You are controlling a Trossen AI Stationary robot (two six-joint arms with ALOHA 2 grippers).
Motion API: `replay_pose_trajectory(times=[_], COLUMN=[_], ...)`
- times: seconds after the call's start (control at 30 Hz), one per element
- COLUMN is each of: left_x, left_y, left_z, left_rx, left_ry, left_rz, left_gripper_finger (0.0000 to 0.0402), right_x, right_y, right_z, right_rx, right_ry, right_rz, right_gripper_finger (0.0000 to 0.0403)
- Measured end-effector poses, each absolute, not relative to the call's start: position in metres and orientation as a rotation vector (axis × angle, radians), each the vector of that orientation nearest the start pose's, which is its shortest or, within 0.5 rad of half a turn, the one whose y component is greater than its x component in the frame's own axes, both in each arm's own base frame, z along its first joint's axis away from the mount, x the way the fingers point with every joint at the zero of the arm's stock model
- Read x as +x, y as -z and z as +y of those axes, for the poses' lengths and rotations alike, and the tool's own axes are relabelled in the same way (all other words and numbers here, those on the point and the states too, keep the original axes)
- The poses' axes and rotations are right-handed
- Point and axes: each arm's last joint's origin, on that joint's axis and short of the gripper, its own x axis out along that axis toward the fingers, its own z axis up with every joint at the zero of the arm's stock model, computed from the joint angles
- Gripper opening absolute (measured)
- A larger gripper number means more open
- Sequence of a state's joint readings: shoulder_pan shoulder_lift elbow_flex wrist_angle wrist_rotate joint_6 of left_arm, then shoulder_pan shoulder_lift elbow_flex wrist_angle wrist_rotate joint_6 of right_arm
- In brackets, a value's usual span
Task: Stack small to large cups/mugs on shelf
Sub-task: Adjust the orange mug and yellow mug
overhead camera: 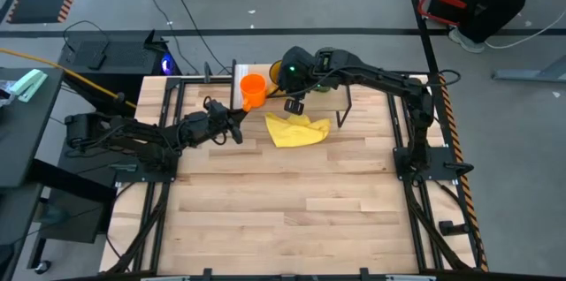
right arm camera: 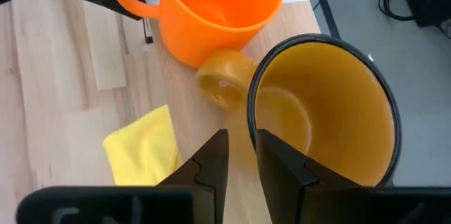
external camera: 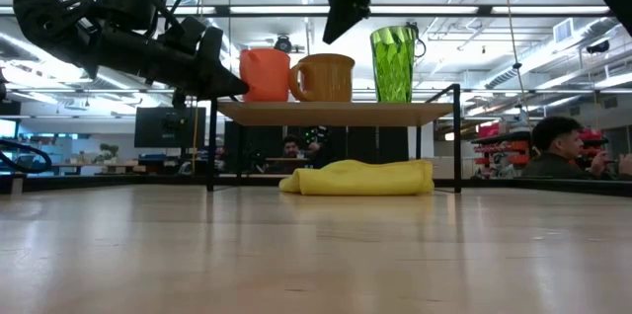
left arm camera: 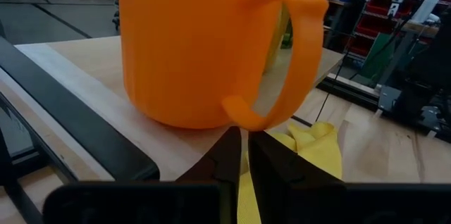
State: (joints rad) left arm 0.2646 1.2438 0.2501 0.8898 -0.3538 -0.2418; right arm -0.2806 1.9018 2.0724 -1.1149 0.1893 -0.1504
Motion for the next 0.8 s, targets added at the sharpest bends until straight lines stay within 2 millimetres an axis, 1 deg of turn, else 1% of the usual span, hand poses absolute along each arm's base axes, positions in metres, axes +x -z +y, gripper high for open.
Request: replay_pose_trajectory(times=[0.27,0.47,0.63,0.8], left_x=[0.203,0.203,0.203,0.203], left_y=[-0.171,-0.171,-0.171,-0.171], left_z=[0.066,0.066,0.066,0.066], left_rx=[-0.226,-0.226,-0.226,-0.226], left_ry=[-0.627,-0.627,-0.628,-0.628], left_rz=[0.031,0.031,0.032,0.035], left_gripper_finger=[0.0041,0.0035,0.0039,0.0043], right_x=[0.374,0.374,0.378,0.380], right_y=[-0.375,-0.377,-0.368,-0.366], right_z=[-0.118,-0.125,-0.129,-0.130], right_rx=[-0.080,-0.090,-0.089,-0.090], right_ry=[0.374,0.393,0.391,0.389], right_rz=[0.998,0.972,1.002,1.008], right_gripper_finger=[0.0081,0.0081,0.0081,0.0081])
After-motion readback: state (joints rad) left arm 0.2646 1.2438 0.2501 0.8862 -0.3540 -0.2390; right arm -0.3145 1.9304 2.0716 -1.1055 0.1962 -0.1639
